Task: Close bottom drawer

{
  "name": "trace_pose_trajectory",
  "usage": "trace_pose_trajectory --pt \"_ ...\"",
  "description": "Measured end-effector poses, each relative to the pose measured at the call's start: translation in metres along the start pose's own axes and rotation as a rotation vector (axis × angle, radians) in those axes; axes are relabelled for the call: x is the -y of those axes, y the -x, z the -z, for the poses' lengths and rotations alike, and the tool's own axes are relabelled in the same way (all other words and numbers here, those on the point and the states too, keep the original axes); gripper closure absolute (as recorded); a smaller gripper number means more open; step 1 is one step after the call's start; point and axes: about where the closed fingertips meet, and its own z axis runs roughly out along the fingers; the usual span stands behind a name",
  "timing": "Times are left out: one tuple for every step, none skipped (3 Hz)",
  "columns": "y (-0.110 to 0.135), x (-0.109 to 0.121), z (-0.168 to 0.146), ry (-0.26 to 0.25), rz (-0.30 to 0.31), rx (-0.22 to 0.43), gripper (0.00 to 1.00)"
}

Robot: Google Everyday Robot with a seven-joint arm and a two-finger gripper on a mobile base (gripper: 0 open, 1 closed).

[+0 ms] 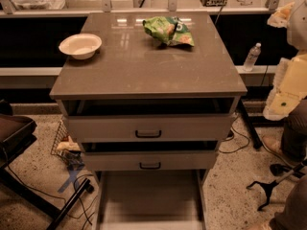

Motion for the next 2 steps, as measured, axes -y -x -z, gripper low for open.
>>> trace_pose_trajectory --pt "-0.0002 -0.0012 -0.0024 0.000 -0.004 0.004 0.00" --pt "-0.0013 -0.0056 -0.0113 0.004 -0.017 0.016 0.00"
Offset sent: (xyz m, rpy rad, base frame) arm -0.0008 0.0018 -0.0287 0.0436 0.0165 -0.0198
